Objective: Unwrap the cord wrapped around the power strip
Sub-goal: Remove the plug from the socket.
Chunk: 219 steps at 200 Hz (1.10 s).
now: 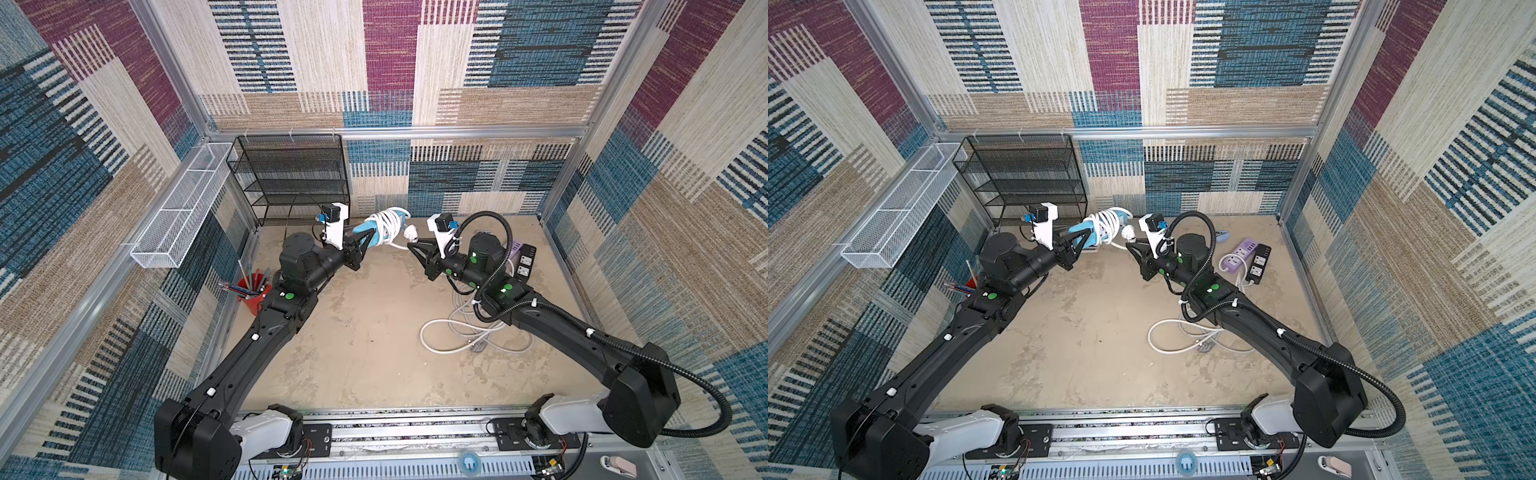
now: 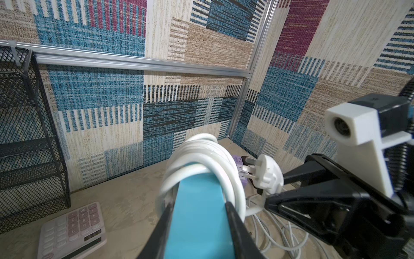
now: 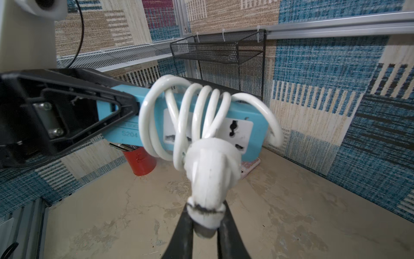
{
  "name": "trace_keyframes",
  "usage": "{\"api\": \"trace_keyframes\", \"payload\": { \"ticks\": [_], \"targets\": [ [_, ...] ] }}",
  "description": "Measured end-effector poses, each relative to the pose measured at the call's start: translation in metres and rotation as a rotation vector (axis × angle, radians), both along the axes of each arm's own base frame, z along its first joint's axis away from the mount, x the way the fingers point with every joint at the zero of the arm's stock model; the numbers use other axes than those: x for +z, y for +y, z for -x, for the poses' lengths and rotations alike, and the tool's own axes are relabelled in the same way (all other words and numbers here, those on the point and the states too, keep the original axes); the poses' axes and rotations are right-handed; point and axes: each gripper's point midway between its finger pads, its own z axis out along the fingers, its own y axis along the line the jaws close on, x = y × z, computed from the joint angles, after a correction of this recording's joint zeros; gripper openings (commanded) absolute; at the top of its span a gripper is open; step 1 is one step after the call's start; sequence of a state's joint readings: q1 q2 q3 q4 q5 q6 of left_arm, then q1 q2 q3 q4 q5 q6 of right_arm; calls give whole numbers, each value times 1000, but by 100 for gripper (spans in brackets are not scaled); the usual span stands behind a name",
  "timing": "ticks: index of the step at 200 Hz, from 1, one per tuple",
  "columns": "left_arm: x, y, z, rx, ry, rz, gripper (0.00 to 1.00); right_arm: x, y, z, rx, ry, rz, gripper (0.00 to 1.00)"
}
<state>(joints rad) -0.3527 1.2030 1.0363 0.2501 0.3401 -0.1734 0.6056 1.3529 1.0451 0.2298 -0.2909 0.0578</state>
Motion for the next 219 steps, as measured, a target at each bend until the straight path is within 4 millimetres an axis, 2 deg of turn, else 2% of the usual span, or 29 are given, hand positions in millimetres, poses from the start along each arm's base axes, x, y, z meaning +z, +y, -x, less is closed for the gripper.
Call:
{"api": "trace_keyframes", "payload": {
  "ticks": [34, 62, 73, 83, 98, 101, 102, 107, 127, 152, 200, 219],
  "targets": [
    [1, 2, 0, -3, 5, 9, 0, -6, 6, 20, 80, -20, 6, 0],
    [2, 1, 0, -16, 8, 15, 0, -12, 11, 24, 120, -21, 13, 13],
    [4, 0, 0, -20, 7, 19, 0, -15, 13, 25, 134, -18, 13, 26],
    [6, 0, 0, -24, 8, 27, 0, -17, 15, 25, 142, -14, 15, 42],
    [11, -1, -1, -29, 1, 32, 0, -20, 18, 27, 161, -8, 16, 76],
    [12, -1, 0, -33, 0, 33, 0, -21, 18, 27, 165, -8, 16, 80],
    [12, -1, 0, -34, 0, 33, 0, -21, 18, 27, 166, -7, 16, 88],
    [14, -3, 0, -44, -3, 35, 0, -21, 19, 28, 171, -7, 16, 100],
    [14, -5, 1, -59, 1, 38, 0, -20, 18, 28, 173, -14, 15, 98],
    [22, -9, 4, -87, -9, 45, 0, -21, 8, 22, 152, -4, 7, 98],
    [57, -14, 13, -144, -57, 69, 0, -24, -51, -11, 32, 20, -61, 98],
    [69, -19, 15, -182, -69, 82, 0, -17, -64, -19, 26, 6, -90, 98]
  ]
}}
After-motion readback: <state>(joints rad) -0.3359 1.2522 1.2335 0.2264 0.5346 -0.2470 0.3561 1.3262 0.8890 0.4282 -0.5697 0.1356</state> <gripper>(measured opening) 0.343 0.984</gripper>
